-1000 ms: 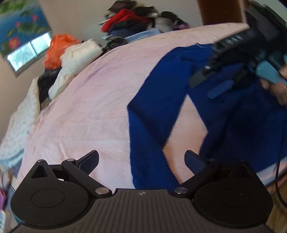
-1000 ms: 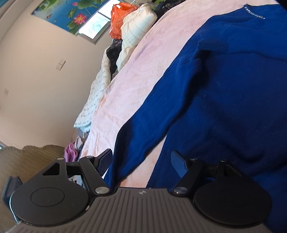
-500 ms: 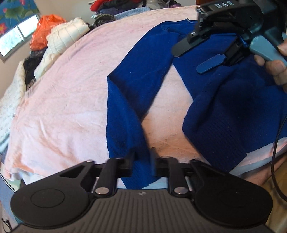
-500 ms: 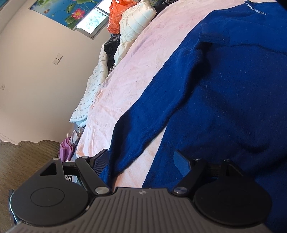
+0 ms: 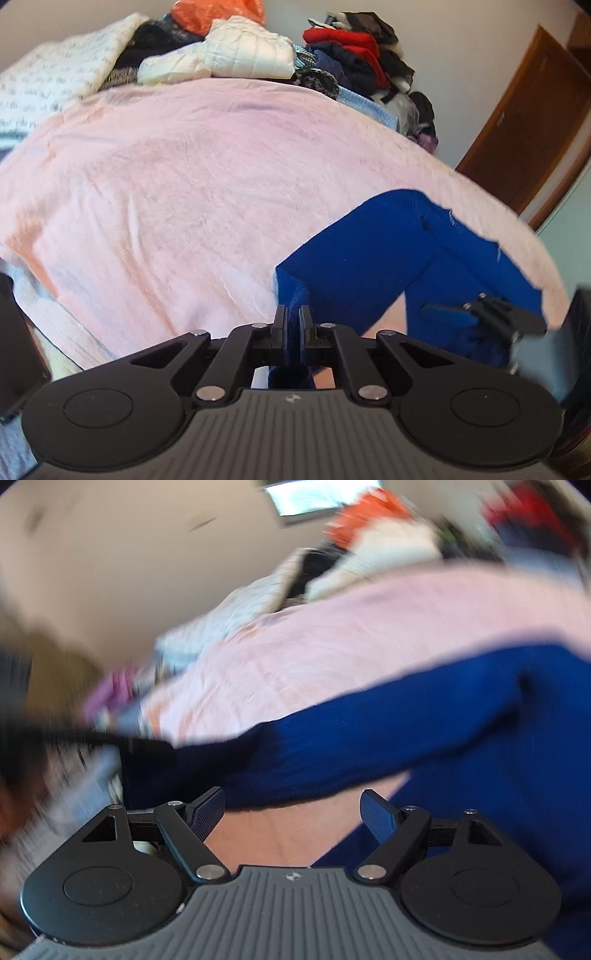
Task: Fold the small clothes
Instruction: 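Lift the grasped sleeve up off the bed with the left gripper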
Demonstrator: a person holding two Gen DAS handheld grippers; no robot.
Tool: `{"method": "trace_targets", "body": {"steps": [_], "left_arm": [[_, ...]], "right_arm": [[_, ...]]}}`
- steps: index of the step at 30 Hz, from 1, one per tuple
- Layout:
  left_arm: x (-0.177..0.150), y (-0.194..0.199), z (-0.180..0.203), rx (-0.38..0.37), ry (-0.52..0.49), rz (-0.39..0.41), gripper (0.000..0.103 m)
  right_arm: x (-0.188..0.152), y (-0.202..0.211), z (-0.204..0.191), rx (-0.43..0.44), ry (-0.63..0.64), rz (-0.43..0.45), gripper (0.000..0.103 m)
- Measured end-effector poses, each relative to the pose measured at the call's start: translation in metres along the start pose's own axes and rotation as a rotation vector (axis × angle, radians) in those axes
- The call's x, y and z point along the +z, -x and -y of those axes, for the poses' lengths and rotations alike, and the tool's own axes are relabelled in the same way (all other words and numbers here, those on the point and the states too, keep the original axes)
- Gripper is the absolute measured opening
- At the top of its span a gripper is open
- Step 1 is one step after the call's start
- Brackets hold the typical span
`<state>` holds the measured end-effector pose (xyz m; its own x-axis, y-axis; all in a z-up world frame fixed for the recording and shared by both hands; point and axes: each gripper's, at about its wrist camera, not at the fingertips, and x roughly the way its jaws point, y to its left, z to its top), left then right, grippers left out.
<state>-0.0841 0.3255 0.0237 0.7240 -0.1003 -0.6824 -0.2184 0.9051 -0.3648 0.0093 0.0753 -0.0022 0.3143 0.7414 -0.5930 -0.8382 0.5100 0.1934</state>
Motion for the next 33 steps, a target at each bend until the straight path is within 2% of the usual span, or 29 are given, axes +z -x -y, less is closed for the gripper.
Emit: {"method": "trace_targets", "body": {"steps": [2, 4, 7, 10, 12, 15, 17, 18, 19, 20, 21, 22, 24, 26, 27, 28, 29, 30, 31, 33], "left_arm": [[0.002, 0.0, -0.006, -0.026, 0.049, 0.0, 0.006], [0.003, -0.003, -0.013, -0.025, 0.106, 0.007, 0.006], [0.005, -0.007, -0.032, 0.048, 0.167, 0.042, 0.006], [0.002, -0.017, -0.057, 0.122, 0.239, 0.039, 0.005], [-0.003, -0.02, -0.066, 0.114, 0.27, 0.024, 0.006], [-0.004, -0.015, -0.065, 0.074, 0.248, 0.022, 0.006], [-0.002, -0.012, -0.062, 0.049, 0.231, 0.01, 0.011], [-0.001, -0.011, -0.062, 0.044, 0.229, -0.003, 0.019], [0.0, -0.009, -0.063, 0.045, 0.242, -0.02, 0.034], [0.0, -0.008, -0.066, 0.039, 0.272, -0.031, 0.042], [0.0, -0.006, -0.07, 0.03, 0.31, -0.031, 0.06], [0.0, -0.003, -0.072, 0.019, 0.343, -0.021, 0.066], [0.001, 0.003, -0.074, -0.003, 0.384, 0.01, 0.066], [0.004, 0.006, -0.07, -0.025, 0.382, 0.02, 0.066], [0.005, 0.006, -0.067, -0.036, 0.376, 0.019, 0.066], [0.006, 0.007, -0.065, -0.049, 0.375, 0.019, 0.066], [0.006, 0.007, -0.062, -0.076, 0.384, 0.019, 0.066], [0.006, 0.008, -0.062, -0.111, 0.399, 0.018, 0.067], [0.006, 0.008, -0.063, -0.147, 0.412, 0.015, 0.075], [0.005, 0.006, -0.067, -0.2, 0.453, -0.001, 0.083]], "right_arm": [[-0.003, -0.008, -0.039, -0.074, 0.278, -0.002, 0.081], [-0.01, -0.017, -0.067, -0.057, 0.463, -0.021, 0.079], [-0.012, -0.031, -0.087, 0.047, 0.52, -0.05, 0.073], [-0.013, -0.043, -0.103, 0.048, 0.589, -0.042, 0.073], [-0.011, -0.053, -0.108, 0.032, 0.638, -0.056, 0.073], [-0.008, -0.065, -0.106, 0.024, 0.631, -0.078, 0.07], [-0.006, -0.071, -0.101, 0.018, 0.609, -0.082, 0.065], [-0.006, -0.071, -0.101, 0.018, 0.611, -0.076, 0.064], [-0.007, -0.073, -0.102, 0.021, 0.621, -0.07, 0.064], [-0.009, -0.073, -0.105, 0.022, 0.642, -0.07, 0.064], [-0.012, -0.075, -0.111, 0.027, 0.68, -0.074, 0.064], [-0.017, -0.074, -0.118, 0.027, 0.73, -0.067, 0.064], [-0.03, -0.077, -0.134, 0.0, 0.86, -0.05, 0.064], [-0.041, -0.081, -0.147, -0.053, 0.979, -0.023, 0.063], [-0.044, -0.082, -0.151, -0.059, 1.016, -0.007, 0.055], [-0.045, -0.084, -0.155, -0.055, 1.034, 0.004, 0.042], [-0.043, -0.085, -0.158, -0.053, 1.037, 0.01, 0.036], [-0.042, -0.087, -0.159, -0.049, 1.033, 0.018, 0.022], [-0.038, -0.086, -0.159, -0.044, 1.015, 0.024, 0.008], [-0.026, -0.08, -0.153, -0.029, 0.917, 0.046, 0.003]]}}
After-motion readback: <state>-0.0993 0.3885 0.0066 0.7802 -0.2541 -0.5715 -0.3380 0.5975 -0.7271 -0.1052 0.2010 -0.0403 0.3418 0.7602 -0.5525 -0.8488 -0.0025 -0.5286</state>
